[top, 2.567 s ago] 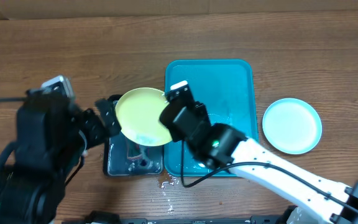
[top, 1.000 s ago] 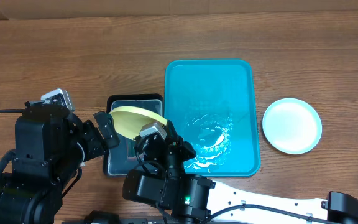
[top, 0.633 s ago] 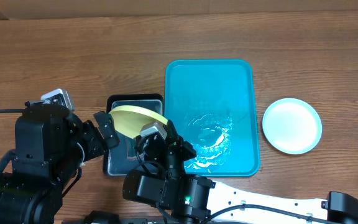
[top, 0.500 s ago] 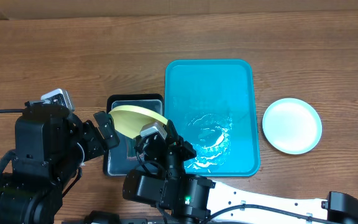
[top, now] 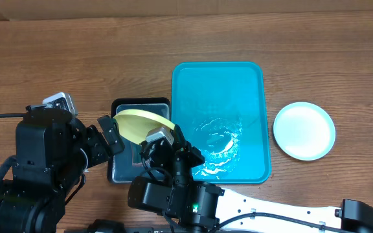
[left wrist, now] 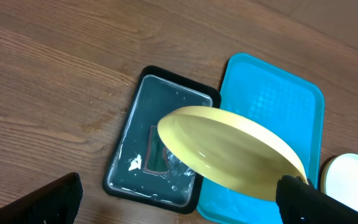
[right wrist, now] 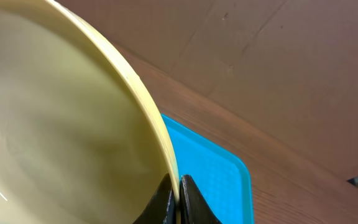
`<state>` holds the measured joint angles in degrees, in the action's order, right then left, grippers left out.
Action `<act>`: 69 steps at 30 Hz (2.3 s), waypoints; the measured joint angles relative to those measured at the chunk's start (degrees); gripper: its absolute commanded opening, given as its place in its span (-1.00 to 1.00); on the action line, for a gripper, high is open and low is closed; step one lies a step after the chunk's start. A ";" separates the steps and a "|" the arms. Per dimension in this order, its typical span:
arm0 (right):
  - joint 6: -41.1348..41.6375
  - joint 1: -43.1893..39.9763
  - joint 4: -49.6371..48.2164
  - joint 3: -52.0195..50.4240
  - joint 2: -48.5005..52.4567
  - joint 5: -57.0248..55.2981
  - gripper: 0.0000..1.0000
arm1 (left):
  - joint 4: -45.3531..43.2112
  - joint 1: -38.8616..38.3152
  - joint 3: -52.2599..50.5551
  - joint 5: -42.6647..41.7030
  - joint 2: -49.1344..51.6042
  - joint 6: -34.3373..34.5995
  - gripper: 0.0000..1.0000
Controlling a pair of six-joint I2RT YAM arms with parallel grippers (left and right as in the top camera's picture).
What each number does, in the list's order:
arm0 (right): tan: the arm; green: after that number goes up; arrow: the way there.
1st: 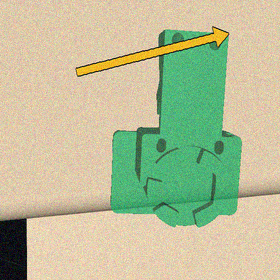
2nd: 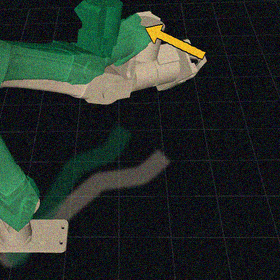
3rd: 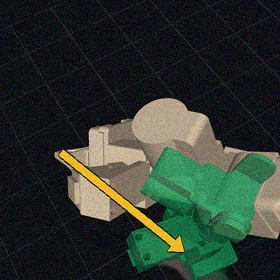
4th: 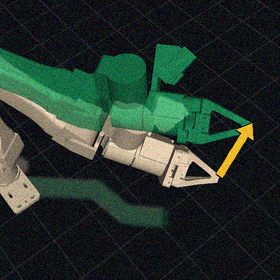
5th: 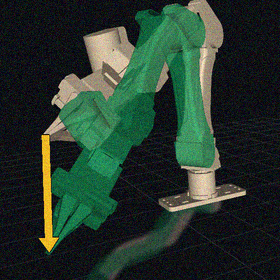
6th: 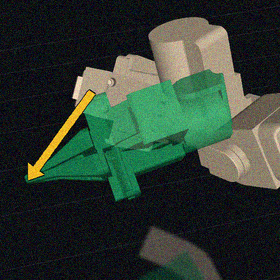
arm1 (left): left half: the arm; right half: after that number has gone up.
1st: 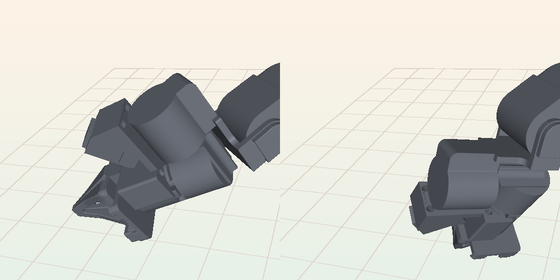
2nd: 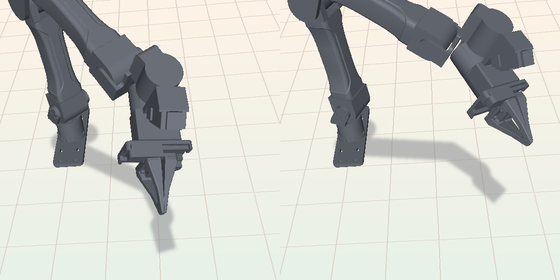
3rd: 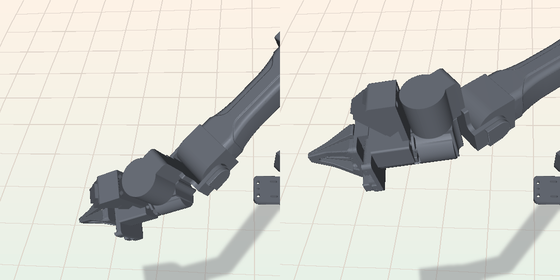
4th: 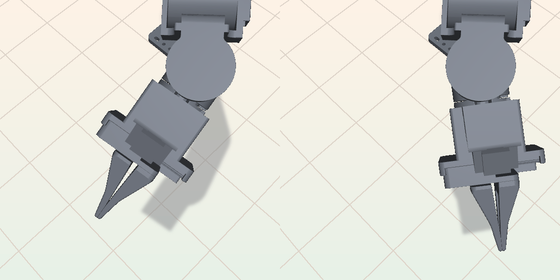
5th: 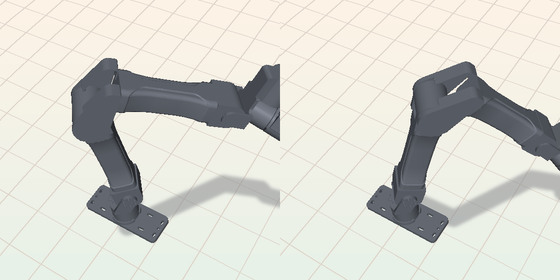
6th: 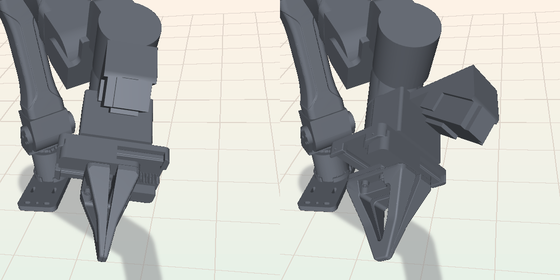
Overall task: Clean dirty plates on tray and stack at the side
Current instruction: 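Lift the yellow-rimmed plate with the right gripper and tilt it over the black tray, then carry the plate right and stack it on the white plates with the right gripper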
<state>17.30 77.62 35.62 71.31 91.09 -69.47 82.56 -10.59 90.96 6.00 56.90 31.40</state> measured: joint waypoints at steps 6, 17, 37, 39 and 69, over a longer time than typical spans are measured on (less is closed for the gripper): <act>-0.04 0.00 0.02 0.00 0.00 -0.39 -0.92 | 0.00 0.00 0.00 -0.02 0.00 0.00 1.00; -0.02 0.00 -0.02 0.00 0.00 -1.31 -0.92 | 0.00 0.00 0.00 0.00 0.00 0.00 1.00; 19.10 -57.37 7.56 0.00 -1.84 76.04 -0.92 | 0.09 0.00 0.00 0.00 0.00 0.00 1.00; 19.47 -66.58 11.56 0.11 -3.65 81.20 -0.92 | 0.13 0.00 0.00 -0.02 0.00 0.00 1.00; -0.70 -102.05 34.67 -10.97 -19.74 95.25 0.17 | 0.15 0.00 0.00 -0.02 0.00 0.00 1.00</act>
<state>16.60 -24.43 70.28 60.34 71.35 25.78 82.72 -10.59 90.96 5.98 56.90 31.40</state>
